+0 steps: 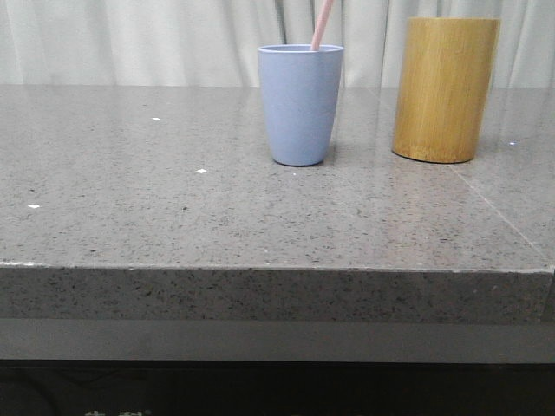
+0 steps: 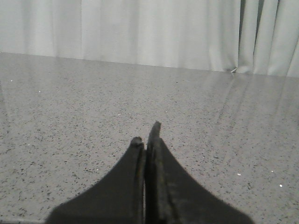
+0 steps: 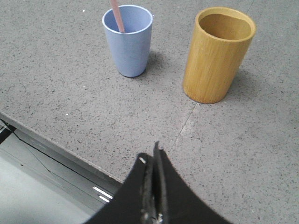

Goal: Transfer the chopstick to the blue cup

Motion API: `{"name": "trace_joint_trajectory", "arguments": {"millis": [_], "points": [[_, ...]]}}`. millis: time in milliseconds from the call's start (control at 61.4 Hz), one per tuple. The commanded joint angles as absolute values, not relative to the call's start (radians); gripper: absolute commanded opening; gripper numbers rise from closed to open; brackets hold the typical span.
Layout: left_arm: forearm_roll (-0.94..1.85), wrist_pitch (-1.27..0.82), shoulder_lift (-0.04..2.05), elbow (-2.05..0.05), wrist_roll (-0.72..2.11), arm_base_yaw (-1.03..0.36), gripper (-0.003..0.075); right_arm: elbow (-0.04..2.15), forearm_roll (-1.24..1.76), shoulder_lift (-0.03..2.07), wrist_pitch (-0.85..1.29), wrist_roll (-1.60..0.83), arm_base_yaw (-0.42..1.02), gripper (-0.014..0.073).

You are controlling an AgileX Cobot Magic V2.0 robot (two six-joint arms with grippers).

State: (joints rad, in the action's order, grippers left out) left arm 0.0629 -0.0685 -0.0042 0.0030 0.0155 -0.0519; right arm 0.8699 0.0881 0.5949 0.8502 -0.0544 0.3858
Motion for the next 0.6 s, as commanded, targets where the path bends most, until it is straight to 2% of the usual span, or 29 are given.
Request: {"name": "trace_joint_trajectory", "arguments": {"millis": [0, 163, 391, 587], "points": [[0.066, 0.013, -0.026, 0.016, 0.008, -0.053, -0.0019, 0.885, 0.082, 0.588, 0.775, -0.055, 0.379, -0.0067], [0.066, 0.013, -0.026, 0.016, 0.008, -0.053, -0.0019, 0.791, 0.078, 0.500, 0.667, -0.057, 0.258, -0.0067], [0.066, 0.013, -0.026, 0.016, 0.008, -0.053, -0.0019, 0.445, 0.078, 0.252, 0.343, -0.057, 0.078, -0.0067], [0.066, 0.013, -0.026, 0.016, 0.008, -0.053, -0.0019, 0.164, 0.078, 0.071, 0.102, -0.057, 0.044, -0.0067]]}}
